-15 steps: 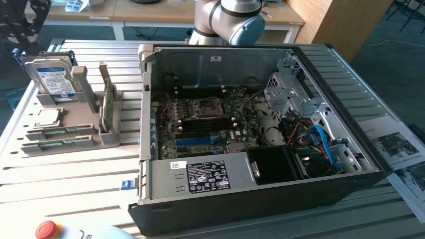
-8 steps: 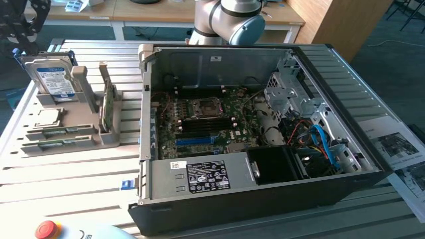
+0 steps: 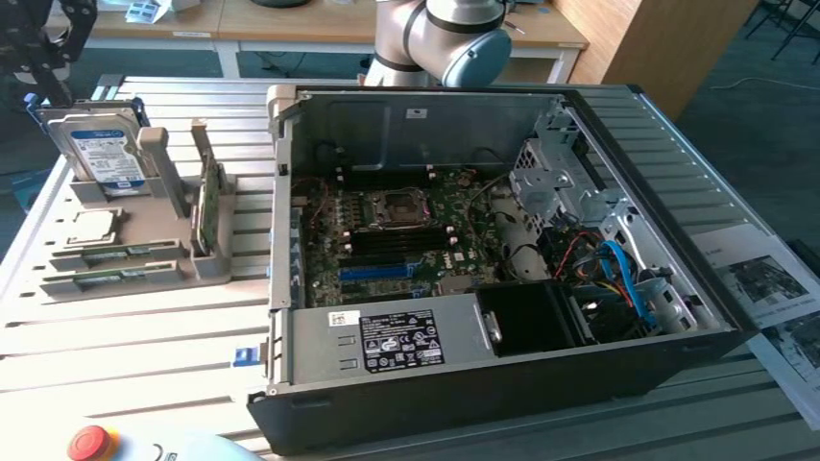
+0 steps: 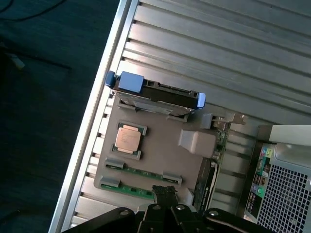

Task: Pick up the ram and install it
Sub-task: 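Pick up the ram and move it above insertion slot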

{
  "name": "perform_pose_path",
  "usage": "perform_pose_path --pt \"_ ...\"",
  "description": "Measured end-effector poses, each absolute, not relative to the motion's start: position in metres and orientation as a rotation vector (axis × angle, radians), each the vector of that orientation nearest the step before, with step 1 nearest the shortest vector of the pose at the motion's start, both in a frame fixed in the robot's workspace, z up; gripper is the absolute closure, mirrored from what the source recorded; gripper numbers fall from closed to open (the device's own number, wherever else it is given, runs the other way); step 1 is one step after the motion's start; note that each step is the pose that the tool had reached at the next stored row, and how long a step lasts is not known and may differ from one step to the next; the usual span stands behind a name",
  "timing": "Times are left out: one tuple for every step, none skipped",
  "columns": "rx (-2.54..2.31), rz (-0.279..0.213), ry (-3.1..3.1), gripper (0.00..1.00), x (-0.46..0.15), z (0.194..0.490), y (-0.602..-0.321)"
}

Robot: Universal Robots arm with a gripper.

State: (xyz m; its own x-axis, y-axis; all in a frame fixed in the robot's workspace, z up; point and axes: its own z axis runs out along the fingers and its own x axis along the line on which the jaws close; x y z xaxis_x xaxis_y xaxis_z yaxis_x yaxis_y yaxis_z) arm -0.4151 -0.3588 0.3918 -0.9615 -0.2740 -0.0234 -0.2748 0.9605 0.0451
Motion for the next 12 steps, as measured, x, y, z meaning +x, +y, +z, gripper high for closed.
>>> perform_pose_path --pt "-0.455 0.075 3.091 0.9 -0.4151 0.3919 -0.3588" --pt "-0.478 0.075 3.088 0.9 -0.4151 0.3918 -0.3588" --pt "-0.501 0.075 3.084 0.9 -0.4151 0.3918 -0.3588" --pt "-0.527 0.076 3.081 0.9 -0.4151 0.3919 -0.3588" --pt "-0.55 0.076 3.077 0.9 -0.4151 0.3919 -0.3588" --pt "-0.573 0.076 3.073 0.9 -0.4151 0.3919 -0.3589" --pt "-0.596 0.076 3.069 0.9 -0.4151 0.3919 -0.3589" --pt "-0.62 0.076 3.065 0.9 -0.4151 0.3919 -0.3589" --pt "-0.645 0.076 3.06 0.9 -0.4151 0.3919 -0.3588" --pt "-0.669 0.077 3.055 0.9 -0.4151 0.3918 -0.3589" --pt "-0.692 0.077 3.05 0.9 -0.4151 0.3919 -0.3589" --pt "-0.716 0.077 3.045 0.9 -0.4151 0.3919 -0.3589"
